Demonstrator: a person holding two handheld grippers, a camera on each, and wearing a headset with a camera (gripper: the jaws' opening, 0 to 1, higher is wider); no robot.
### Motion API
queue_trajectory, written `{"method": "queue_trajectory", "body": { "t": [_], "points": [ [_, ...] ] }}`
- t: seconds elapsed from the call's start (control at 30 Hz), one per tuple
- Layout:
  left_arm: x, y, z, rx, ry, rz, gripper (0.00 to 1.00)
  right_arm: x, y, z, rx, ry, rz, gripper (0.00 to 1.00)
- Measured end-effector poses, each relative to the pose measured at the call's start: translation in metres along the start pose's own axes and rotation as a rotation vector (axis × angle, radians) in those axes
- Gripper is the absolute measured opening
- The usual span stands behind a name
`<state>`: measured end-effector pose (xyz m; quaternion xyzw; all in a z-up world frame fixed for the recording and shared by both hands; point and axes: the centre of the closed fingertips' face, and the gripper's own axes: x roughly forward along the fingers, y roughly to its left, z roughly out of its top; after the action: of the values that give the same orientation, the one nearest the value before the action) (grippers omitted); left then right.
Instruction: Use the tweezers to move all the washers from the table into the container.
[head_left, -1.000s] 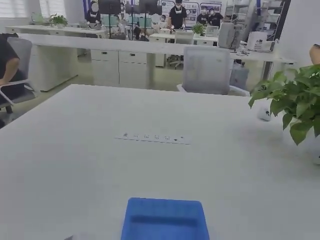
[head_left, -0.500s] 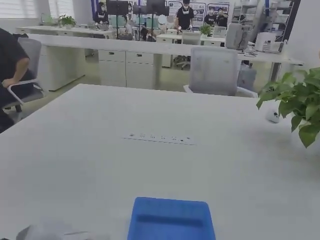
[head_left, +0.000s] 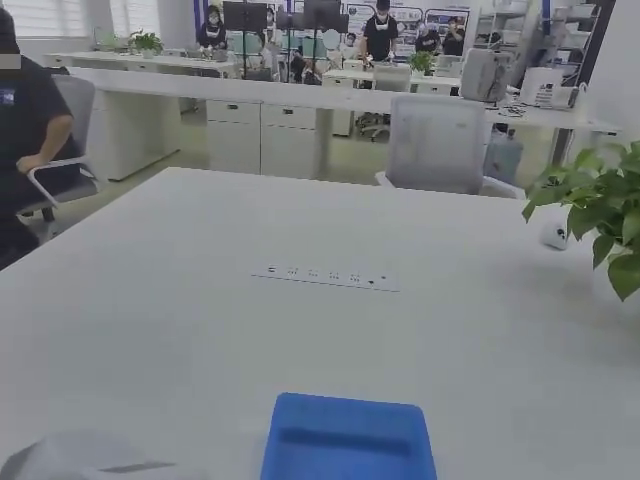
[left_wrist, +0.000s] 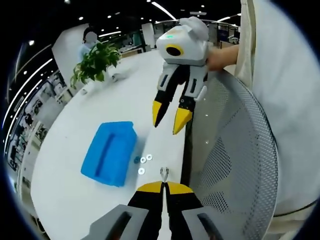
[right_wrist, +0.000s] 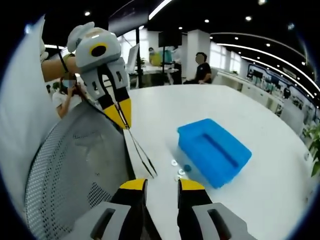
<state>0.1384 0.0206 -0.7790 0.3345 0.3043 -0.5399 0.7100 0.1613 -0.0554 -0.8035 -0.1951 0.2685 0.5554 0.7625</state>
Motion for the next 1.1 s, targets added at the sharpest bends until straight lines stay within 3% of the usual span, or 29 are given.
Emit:
{"method": "queue_trajectory", "body": {
  "t": [0.27,0.43,0.73,1.1],
  "points": [
    [0.003,0.004,0.01,0.042,0.007,-0.014,0.0,0.014,0.014,-0.005,-0.033,0.03,0.069,0.24],
    [0.005,0.004,0.016,0.083,0.016,-0.033,0.0,0.026,0.015,-0.001,-0.054,0.034,0.103,0.25],
    [0.01,0.008,0.025,0.096,0.01,-0.059,0.0,0.051,0.016,0.006,-0.099,0.045,0.17,0.24],
    [0.017,0.015,0.034,0.093,-0.006,-0.086,0.0,0.072,0.02,0.001,-0.123,0.063,0.22,0.13]
  ]
}}
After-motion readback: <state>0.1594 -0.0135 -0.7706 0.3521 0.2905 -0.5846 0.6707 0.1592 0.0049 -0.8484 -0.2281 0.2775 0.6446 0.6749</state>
